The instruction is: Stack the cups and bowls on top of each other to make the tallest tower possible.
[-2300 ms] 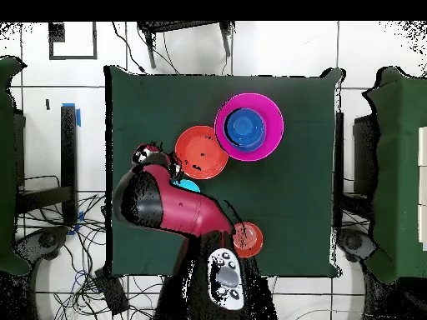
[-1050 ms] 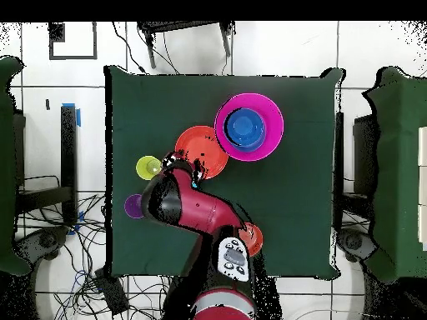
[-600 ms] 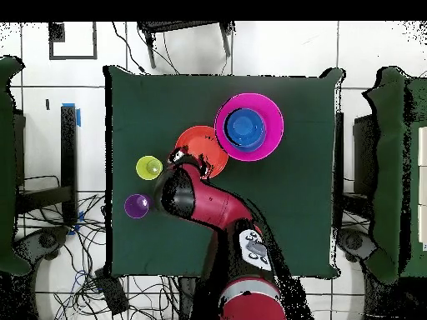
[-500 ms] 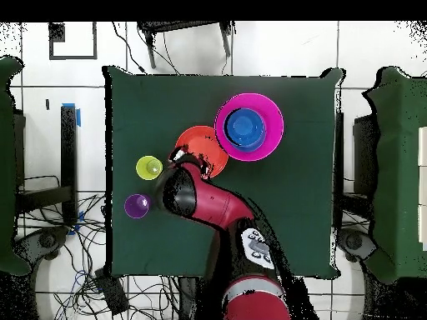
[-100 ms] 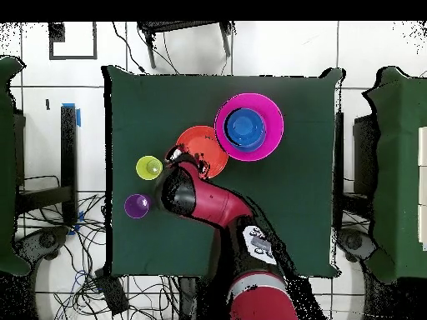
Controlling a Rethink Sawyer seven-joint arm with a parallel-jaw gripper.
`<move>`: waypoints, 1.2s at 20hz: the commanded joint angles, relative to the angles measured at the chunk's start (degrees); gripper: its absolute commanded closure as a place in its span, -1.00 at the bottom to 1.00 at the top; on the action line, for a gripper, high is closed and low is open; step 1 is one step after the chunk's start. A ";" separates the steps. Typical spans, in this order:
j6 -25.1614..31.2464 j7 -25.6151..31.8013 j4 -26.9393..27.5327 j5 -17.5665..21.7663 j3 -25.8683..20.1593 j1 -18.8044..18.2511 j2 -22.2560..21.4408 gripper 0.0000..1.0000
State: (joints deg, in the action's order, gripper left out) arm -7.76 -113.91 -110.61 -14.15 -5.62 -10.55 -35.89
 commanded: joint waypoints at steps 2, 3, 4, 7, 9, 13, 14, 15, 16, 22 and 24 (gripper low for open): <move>-0.84 -11.08 -2.87 2.06 -5.94 0.51 -0.97 -1.00; -0.48 -10.92 -2.93 1.84 -5.55 0.81 -1.23 -1.00; -0.42 -10.90 -3.04 1.81 -5.52 0.78 -1.34 -1.00; -0.76 -10.55 -3.47 2.40 -5.48 0.55 -1.32 -1.00; -1.35 -10.34 -3.79 2.99 -5.54 0.20 -1.16 -1.00; -1.46 -9.56 -3.60 3.86 -5.85 -0.79 -0.75 -1.00; -1.31 -9.50 -3.63 3.92 -5.84 -0.87 -0.89 -1.00; -0.94 -9.51 -3.76 3.80 -5.68 -0.73 -1.24 -1.00; -0.66 -9.51 -3.92 3.77 -5.67 -0.74 -1.58 -1.00; -1.28 -9.07 -4.04 4.70 -5.57 -1.28 -1.39 -1.00; -2.59 -8.98 -3.68 5.60 -5.71 -1.82 -0.13 -1.00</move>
State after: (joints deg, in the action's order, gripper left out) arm -7.86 -113.92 -111.99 -12.49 -7.22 -10.82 -37.99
